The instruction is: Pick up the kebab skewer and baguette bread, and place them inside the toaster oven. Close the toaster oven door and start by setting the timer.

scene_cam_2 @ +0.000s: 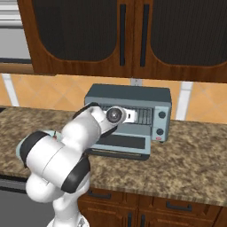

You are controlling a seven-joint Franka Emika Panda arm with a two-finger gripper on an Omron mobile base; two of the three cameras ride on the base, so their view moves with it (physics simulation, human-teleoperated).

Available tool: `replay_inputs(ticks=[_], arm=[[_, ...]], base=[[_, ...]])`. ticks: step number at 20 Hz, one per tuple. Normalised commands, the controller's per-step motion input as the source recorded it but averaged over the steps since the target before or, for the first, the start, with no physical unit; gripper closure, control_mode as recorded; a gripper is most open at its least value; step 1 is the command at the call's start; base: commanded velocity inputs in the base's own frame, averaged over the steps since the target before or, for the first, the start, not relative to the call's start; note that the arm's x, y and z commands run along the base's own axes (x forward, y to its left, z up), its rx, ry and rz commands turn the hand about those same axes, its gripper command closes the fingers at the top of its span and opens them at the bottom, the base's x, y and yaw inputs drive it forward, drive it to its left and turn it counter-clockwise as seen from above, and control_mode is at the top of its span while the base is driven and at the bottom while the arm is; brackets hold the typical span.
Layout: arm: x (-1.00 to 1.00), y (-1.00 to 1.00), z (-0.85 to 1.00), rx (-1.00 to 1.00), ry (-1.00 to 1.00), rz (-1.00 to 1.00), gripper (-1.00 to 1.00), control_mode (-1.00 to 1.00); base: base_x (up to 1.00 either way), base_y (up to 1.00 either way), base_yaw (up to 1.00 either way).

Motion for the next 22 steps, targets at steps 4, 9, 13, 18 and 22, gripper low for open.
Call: replay_inputs(ticks=[4,9,13,18,22], arm=[[0.25,0.00,0.00,0.00,0.00,0.00,-1.00,-1.00],[0.10,0.00,-0.08,0.00,0.00,0.00,-1.00,-1.00],[0.16,0.00,-0.02,0.00,0.00,0.00,-1.00,-1.00],[0.18,0.00,-0.08,0.00,0.00,0.00,-1.00,-1.00],[0.00,0.00,-0.32,0.00,0.04,0.00,-1.00,-1.00]], base=[[0.00,0.00,0.00],[0.00,0.00,0.00],[0.00,0.00,0.00],[0.00,0.00,0.00],[0.00,0.00,0.00]])
